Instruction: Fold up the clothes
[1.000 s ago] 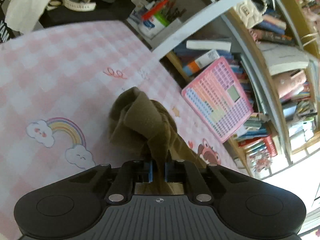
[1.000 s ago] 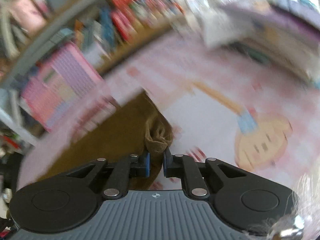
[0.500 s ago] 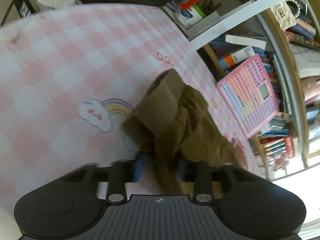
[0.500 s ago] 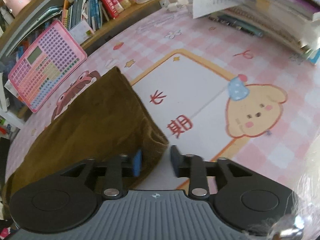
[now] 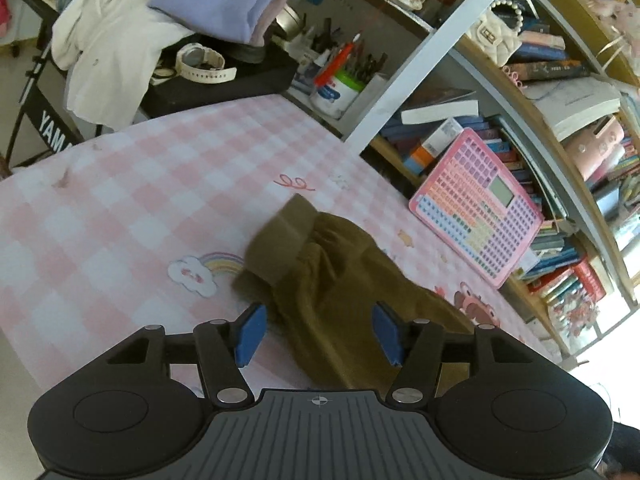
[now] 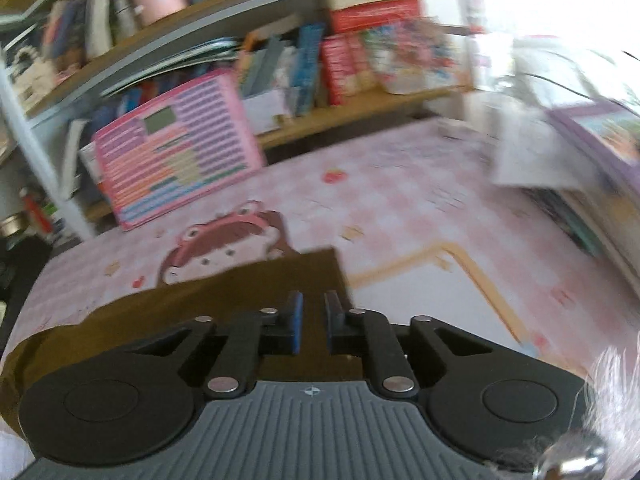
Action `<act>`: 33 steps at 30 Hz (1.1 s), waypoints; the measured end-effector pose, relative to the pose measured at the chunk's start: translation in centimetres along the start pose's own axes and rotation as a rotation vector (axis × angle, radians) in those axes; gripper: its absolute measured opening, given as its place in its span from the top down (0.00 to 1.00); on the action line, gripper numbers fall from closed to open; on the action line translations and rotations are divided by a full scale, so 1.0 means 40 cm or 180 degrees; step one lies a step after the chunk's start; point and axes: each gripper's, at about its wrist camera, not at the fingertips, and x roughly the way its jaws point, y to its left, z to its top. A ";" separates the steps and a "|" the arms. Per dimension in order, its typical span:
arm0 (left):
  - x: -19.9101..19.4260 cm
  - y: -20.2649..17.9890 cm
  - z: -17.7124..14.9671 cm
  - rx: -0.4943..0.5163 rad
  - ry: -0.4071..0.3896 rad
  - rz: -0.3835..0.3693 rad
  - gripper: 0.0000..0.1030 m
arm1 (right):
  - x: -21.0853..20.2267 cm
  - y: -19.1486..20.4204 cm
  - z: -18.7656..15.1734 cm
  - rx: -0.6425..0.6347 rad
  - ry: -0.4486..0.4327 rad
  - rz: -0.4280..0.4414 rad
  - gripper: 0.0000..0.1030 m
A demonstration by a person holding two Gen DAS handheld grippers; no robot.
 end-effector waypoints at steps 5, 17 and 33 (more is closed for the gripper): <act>-0.015 -0.064 -0.043 -0.0070 -0.0101 0.0146 0.43 | 0.152 0.007 0.075 -0.0194 0.0263 0.0207 0.95; -0.026 -0.241 -0.176 -0.0136 -0.0228 0.0503 0.43 | 0.340 -0.082 0.092 -0.0371 0.0785 0.0623 1.00; 0.069 -0.416 -0.293 0.0045 0.0083 0.0528 0.39 | 0.085 -0.153 -0.045 -0.1515 0.0733 0.1141 0.94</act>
